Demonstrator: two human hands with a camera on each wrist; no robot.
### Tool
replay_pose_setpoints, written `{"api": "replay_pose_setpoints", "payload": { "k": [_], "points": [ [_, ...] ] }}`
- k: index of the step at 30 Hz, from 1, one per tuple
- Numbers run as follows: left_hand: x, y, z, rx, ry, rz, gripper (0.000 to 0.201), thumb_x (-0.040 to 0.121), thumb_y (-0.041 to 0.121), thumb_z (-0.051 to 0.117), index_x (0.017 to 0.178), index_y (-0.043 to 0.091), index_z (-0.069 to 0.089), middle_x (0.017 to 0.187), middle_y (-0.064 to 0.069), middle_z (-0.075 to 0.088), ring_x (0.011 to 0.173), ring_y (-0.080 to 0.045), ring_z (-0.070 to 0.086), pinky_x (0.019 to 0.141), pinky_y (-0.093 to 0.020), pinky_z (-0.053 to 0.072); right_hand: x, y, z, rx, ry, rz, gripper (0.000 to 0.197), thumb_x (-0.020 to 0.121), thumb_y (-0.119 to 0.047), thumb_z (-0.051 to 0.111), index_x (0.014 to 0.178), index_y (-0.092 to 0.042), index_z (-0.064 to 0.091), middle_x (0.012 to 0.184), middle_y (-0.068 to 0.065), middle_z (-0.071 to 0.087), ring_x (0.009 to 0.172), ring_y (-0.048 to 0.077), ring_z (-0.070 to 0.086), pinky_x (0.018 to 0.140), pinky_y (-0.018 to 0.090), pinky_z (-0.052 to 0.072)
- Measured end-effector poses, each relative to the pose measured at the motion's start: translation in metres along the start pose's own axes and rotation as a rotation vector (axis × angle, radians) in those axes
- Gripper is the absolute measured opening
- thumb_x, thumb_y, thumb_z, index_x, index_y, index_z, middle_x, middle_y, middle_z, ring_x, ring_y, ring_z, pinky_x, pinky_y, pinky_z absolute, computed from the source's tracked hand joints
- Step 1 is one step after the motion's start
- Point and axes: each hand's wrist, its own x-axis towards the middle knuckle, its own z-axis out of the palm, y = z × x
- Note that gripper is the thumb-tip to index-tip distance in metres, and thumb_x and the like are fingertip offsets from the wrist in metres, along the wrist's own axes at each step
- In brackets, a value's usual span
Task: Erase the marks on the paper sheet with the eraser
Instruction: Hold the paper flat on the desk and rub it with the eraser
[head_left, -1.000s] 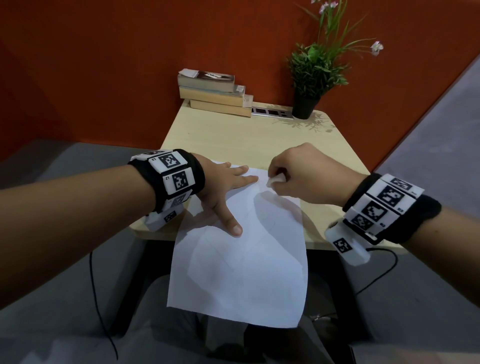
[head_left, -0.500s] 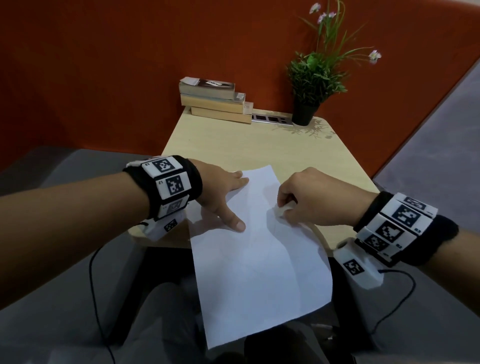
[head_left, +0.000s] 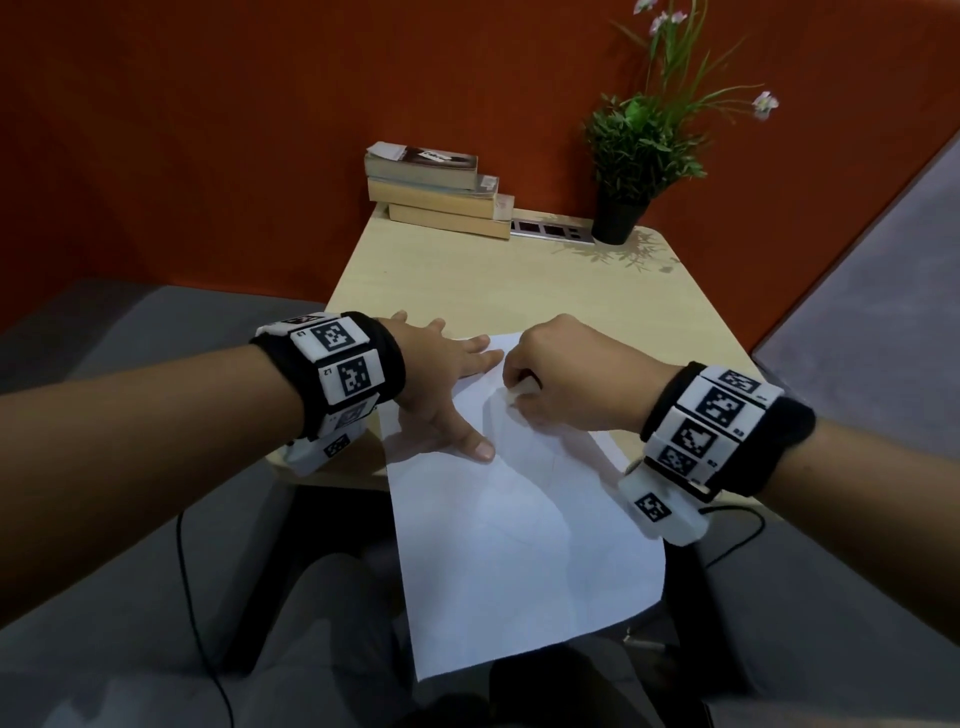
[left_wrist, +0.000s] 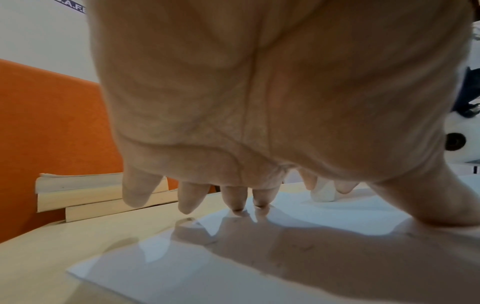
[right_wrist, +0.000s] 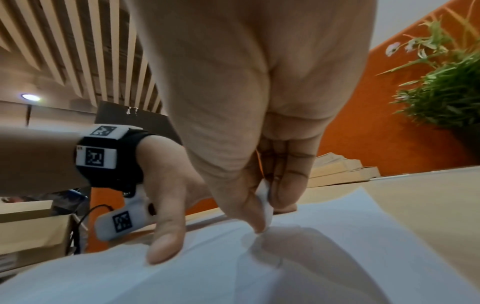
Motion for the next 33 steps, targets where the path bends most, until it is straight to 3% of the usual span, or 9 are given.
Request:
{"api": "replay_pose_setpoints", "payload": {
  "k": [5,10,15,20,24,27,30,33],
  "points": [
    [-0.002,0.000,-0.003,-0.005,-0.007,0.000,0.136,0.056,0.106,0.044,0.162,0.044,-0.016,0.172,0.017,-0.017,0.159,-0.035,-0.009,0.120,-0.070,-0.007,0.004,0.011,-0.006,-0.008,0.005,0.068,0.015,0.084,-0.017,0.066,0.090,-0.012,0.078,0.086,0.006,0.073,0.082,0.029,0.069,0.068,0.046,0.063],
    [-0.001,0.001,-0.001,-0.001,-0.022,-0.011,0.141,0.049,0.108,0.041,0.160,0.046,-0.019,0.171,0.017,-0.018,0.160,-0.035,-0.008,0.120,-0.071,-0.005,0.000,-0.006,-0.003,-0.027,-0.024,-0.033,0.011,0.083,-0.013,0.063,0.074,-0.008,0.068,0.068,0.008,0.061,0.069,0.029,0.059,0.059,0.043,0.052],
    [-0.002,0.001,-0.003,-0.021,-0.023,-0.015,0.137,0.055,0.106,0.046,0.161,0.045,-0.017,0.171,0.018,-0.018,0.160,-0.035,-0.009,0.120,-0.071,-0.005,0.006,0.009,-0.008,-0.017,-0.008,0.052,0.013,0.083,-0.017,0.066,0.088,-0.012,0.077,0.083,0.007,0.070,0.082,0.032,0.068,0.066,0.043,0.061],
    [-0.002,0.003,-0.002,-0.010,-0.032,-0.022,0.138,0.054,0.106,0.045,0.160,0.046,-0.020,0.171,0.017,-0.020,0.160,-0.035,-0.009,0.121,-0.071,-0.004,0.000,-0.006,-0.001,-0.008,-0.009,-0.041,0.016,0.083,-0.015,0.064,0.067,-0.013,0.062,0.064,0.005,0.055,0.067,0.028,0.057,0.057,0.041,0.049],
    [-0.003,0.002,-0.003,-0.021,-0.029,-0.020,0.136,0.056,0.105,0.046,0.160,0.045,-0.018,0.170,0.019,-0.020,0.160,-0.034,-0.009,0.121,-0.070,-0.006,0.005,0.013,-0.003,0.008,0.016,0.048,0.013,0.084,-0.020,0.067,0.088,-0.014,0.078,0.083,0.006,0.074,0.081,0.028,0.068,0.070,0.045,0.063],
    [-0.005,0.001,-0.004,-0.029,-0.032,-0.018,0.137,0.057,0.104,0.047,0.161,0.045,-0.017,0.170,0.019,-0.020,0.160,-0.033,-0.008,0.121,-0.070,-0.005,0.003,0.017,0.000,0.023,0.029,0.058,0.011,0.084,-0.020,0.068,0.087,-0.015,0.076,0.083,0.004,0.072,0.082,0.028,0.069,0.069,0.045,0.062],
    [-0.005,0.000,-0.004,-0.063,-0.046,-0.018,0.138,0.054,0.105,0.050,0.160,0.047,-0.017,0.169,0.022,-0.020,0.160,-0.033,-0.008,0.123,-0.068,0.001,-0.004,0.015,-0.004,0.095,0.030,0.026,0.014,0.082,-0.026,0.068,0.088,-0.021,0.080,0.083,-0.003,0.076,0.080,0.017,0.068,0.070,0.040,0.061],
    [-0.007,0.001,-0.008,-0.085,-0.068,-0.021,0.136,0.058,0.101,0.055,0.161,0.047,-0.016,0.169,0.022,-0.021,0.160,-0.033,-0.008,0.124,-0.064,0.004,-0.012,0.025,-0.015,0.101,0.119,0.057,0.016,0.086,-0.022,0.069,0.095,-0.019,0.081,0.089,-0.005,0.078,0.083,0.017,0.067,0.074,0.035,0.058]
  ]
}}
